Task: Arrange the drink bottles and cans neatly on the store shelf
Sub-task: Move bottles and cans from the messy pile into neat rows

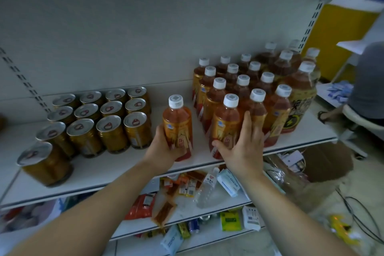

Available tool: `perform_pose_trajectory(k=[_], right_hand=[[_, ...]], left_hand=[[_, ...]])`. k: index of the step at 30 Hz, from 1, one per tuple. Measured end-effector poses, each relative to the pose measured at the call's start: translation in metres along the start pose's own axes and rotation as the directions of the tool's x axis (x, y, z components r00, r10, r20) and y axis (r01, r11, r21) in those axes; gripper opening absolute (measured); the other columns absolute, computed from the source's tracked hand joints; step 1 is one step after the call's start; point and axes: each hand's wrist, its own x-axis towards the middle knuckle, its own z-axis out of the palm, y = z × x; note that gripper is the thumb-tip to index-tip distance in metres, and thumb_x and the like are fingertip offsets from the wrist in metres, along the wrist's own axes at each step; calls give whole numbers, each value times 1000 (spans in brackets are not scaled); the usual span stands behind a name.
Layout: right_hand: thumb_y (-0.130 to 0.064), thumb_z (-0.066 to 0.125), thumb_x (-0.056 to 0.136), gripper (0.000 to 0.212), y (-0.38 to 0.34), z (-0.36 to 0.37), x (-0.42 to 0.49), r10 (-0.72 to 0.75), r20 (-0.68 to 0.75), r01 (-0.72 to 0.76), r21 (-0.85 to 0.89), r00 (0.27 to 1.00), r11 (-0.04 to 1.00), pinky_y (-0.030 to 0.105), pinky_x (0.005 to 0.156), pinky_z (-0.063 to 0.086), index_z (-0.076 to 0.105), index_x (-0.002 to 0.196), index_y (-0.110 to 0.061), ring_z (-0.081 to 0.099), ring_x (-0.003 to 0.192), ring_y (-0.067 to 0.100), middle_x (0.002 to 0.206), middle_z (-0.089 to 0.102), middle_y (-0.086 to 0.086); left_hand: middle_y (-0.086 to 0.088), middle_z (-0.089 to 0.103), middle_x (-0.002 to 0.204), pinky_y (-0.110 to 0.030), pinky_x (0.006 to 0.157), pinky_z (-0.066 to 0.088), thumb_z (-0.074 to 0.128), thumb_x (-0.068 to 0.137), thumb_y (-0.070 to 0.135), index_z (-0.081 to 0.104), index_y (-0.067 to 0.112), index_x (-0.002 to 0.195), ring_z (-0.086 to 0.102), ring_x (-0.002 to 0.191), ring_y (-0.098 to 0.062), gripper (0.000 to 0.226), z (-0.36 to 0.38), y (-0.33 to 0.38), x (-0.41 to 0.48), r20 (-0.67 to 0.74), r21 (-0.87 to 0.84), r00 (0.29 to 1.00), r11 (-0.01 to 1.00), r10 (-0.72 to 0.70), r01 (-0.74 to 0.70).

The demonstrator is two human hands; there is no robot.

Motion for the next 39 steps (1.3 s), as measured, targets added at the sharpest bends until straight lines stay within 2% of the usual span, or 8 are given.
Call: perform_pose_trajectory(k=[5,7,10,13,19,24,34,39], right_hand=[[-64,62,72,78,-28,-47,55,-348,-190,330,-119,918,936,50,99,35,52,131,-13,40,120,33,128,48,16],[-72,54,76,78,-49,-69,92,-321,86,332,-229,943,915,50,103,32,50,136,-22,39,128,33,137,47,9],[-84,36,75,86,-64,-72,130,-153,509,371,-359,847,857,52,113,20,32,147,-36,24,142,31,155,32,1],[-83,31,78,84,-60,-58,137,-72,637,379,-360,768,852,56,115,15,16,151,-42,11,147,31,161,19,-2],[-66,34,90,72,-56,-53,140,-73,652,396,-364,755,843,56,113,21,4,152,-42,2,149,29,163,8,-9],[-67,31,91,70,-53,-48,141,-80,652,413,-376,754,829,59,115,15,2,151,-45,-4,150,27,163,2,-7],[-60,34,93,67,-55,-51,142,-63,665,384,-348,744,855,52,111,23,2,150,-47,-3,150,22,162,13,-10],[-60,34,93,68,-57,-56,139,-59,667,381,-348,743,856,50,110,25,0,150,-47,-3,150,21,161,15,-14]], left_hand=[[6,53,113,-27,88,42,75,75,3,28,19,137,53,107,-12,80,6,2,7,-24,18,1000,1000,10,-9],[6,52,112,-27,88,41,75,75,3,26,18,140,52,106,-11,83,9,5,12,-35,30,999,999,18,-17],[7,51,113,-26,87,40,75,76,5,24,17,142,51,104,-10,85,14,8,22,-45,36,999,999,21,-19],[7,53,113,-27,87,43,77,75,8,21,20,143,53,104,-11,88,17,7,33,-58,23,998,1000,1,1],[4,55,126,-39,97,47,80,71,18,23,29,144,55,114,-18,92,17,7,68,-111,23,994,999,-26,28],[2,57,124,-39,97,48,73,79,13,32,22,141,55,116,-18,75,20,10,93,-151,-16,988,1000,-21,18],[8,50,115,-16,79,37,64,87,7,28,20,146,48,109,-8,71,26,14,142,-165,0,986,1000,0,0],[-2,53,134,-24,90,37,66,86,16,19,23,150,51,122,-20,79,20,14,158,-159,51,987,999,11,-3]])
